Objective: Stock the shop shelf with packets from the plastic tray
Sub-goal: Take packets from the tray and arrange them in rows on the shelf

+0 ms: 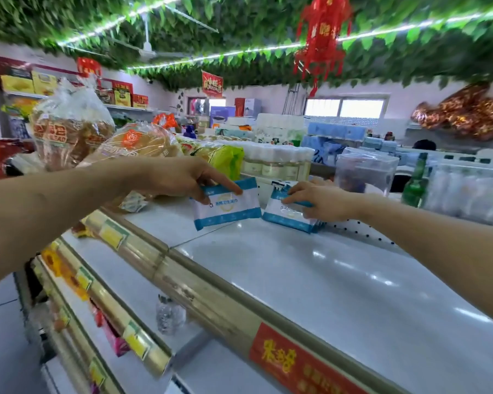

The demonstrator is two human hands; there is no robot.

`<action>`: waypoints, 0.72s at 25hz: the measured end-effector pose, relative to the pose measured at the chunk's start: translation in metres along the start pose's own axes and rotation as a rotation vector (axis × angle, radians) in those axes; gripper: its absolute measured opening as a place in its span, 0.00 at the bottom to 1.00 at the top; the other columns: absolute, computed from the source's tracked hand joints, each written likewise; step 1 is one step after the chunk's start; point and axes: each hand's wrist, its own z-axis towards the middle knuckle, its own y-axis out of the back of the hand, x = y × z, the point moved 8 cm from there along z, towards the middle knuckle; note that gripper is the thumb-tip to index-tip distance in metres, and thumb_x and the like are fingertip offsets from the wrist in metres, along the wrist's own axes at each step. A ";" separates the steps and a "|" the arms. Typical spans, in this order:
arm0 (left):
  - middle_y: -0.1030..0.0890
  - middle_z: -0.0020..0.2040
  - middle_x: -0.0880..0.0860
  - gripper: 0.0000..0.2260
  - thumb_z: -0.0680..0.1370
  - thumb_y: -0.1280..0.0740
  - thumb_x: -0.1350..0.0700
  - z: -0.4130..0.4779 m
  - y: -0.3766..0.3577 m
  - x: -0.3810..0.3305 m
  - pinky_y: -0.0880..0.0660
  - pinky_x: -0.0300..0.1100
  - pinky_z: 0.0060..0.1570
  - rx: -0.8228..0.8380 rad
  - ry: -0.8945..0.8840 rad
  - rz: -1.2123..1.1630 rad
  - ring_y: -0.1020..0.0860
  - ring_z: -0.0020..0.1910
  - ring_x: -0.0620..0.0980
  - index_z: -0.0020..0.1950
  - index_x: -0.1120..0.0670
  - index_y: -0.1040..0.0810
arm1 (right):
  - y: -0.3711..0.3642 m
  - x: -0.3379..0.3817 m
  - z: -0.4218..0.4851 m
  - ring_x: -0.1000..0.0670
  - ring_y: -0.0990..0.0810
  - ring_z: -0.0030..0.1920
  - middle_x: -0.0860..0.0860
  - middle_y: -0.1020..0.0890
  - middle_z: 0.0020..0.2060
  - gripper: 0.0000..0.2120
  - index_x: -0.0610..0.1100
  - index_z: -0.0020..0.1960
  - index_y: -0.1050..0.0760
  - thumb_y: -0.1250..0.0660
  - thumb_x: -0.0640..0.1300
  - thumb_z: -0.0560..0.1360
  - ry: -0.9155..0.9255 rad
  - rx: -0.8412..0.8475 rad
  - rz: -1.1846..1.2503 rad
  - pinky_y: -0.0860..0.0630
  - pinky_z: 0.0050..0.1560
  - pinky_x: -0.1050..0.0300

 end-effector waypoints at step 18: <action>0.24 0.70 0.43 0.30 0.77 0.35 0.73 0.166 -0.061 -0.039 0.29 0.49 0.72 0.028 -0.490 0.202 0.27 0.70 0.44 0.65 0.40 0.18 | 0.061 -0.020 -0.121 0.52 0.25 0.61 0.59 0.21 0.60 0.23 0.57 0.71 0.25 0.32 0.40 0.79 -0.279 -0.248 0.187 0.25 0.63 0.45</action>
